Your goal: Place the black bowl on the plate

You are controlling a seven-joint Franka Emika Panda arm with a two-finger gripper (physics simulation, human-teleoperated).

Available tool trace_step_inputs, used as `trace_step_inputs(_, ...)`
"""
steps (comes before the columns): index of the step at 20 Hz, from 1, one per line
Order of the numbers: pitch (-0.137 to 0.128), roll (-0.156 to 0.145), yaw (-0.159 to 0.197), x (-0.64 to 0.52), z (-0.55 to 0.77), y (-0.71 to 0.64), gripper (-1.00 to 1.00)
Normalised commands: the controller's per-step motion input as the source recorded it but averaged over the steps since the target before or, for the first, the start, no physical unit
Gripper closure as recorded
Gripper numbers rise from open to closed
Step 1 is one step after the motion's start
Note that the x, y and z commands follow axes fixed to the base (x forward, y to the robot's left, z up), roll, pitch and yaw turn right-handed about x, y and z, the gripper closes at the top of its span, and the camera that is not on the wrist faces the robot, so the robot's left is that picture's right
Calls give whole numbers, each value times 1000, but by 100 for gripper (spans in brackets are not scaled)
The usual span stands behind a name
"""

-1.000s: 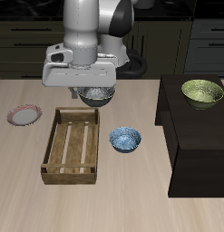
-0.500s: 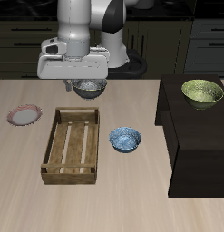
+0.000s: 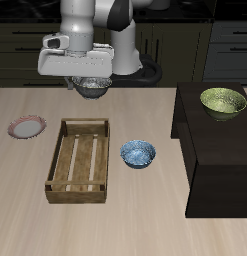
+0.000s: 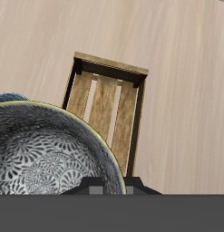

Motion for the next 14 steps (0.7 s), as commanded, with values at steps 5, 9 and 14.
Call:
trace_step_inputs(5, -40, -7, -23, -452, -181, -217, 100)
trace_step_inputs(9, 7, -29, -63, -326, -197, -358, 100)
trace_step_inputs(14, -36, -21, 14, -364, -174, -303, 100)
